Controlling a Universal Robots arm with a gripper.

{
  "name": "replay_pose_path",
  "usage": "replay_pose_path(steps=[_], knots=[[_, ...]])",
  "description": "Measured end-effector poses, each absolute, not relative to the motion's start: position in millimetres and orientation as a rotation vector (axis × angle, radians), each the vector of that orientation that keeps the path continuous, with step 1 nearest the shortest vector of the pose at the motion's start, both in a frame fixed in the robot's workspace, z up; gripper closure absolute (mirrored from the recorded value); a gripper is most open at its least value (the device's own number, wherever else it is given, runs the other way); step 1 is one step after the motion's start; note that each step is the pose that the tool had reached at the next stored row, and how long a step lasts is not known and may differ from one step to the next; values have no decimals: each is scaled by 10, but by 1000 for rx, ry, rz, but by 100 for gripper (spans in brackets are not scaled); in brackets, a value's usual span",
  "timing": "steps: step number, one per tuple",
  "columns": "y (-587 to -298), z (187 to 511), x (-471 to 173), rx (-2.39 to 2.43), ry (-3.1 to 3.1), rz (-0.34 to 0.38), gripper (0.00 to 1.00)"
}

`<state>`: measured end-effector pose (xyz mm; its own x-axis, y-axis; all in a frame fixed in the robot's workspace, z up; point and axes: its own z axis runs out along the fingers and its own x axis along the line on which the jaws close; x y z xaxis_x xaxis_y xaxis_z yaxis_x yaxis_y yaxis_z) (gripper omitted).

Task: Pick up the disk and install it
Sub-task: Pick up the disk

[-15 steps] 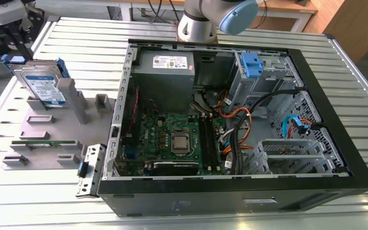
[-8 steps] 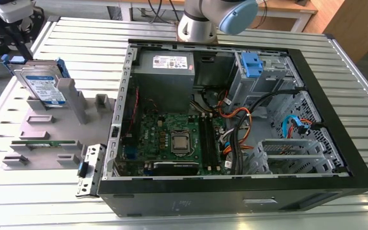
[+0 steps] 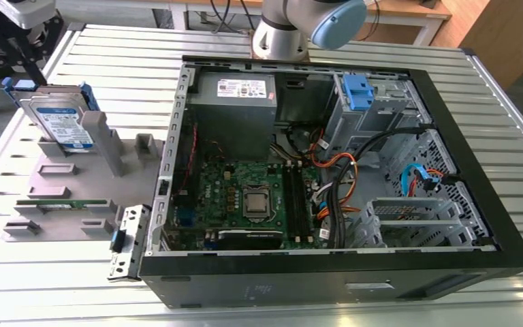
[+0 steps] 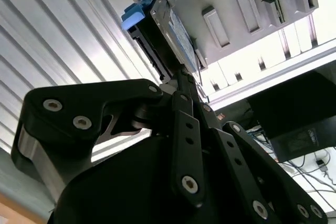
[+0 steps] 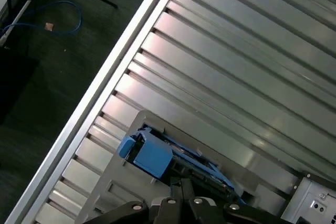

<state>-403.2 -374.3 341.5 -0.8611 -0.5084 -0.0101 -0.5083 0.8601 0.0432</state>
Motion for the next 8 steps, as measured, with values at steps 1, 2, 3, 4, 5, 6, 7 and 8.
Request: replay_pose_path(steps=[1,2,3,4,5,6,7,8], knots=[[-3743,3415,-4032,855,-3020,-70,89],[-3743,3415,-4032,882,-3012,-70,89],[-3743,3414,-4032,910,-3003,-70,89],[-3743,3414,-4032,937,-2994,-69,89],[-3743,3413,-4032,964,-2985,-69,89],[-3743,3413,-4032,990,-2976,-69,89],[-3743,3413,-4032,1017,-2967,-69,89],[-3743,3412,-4032,1044,-2957,-69,89]])
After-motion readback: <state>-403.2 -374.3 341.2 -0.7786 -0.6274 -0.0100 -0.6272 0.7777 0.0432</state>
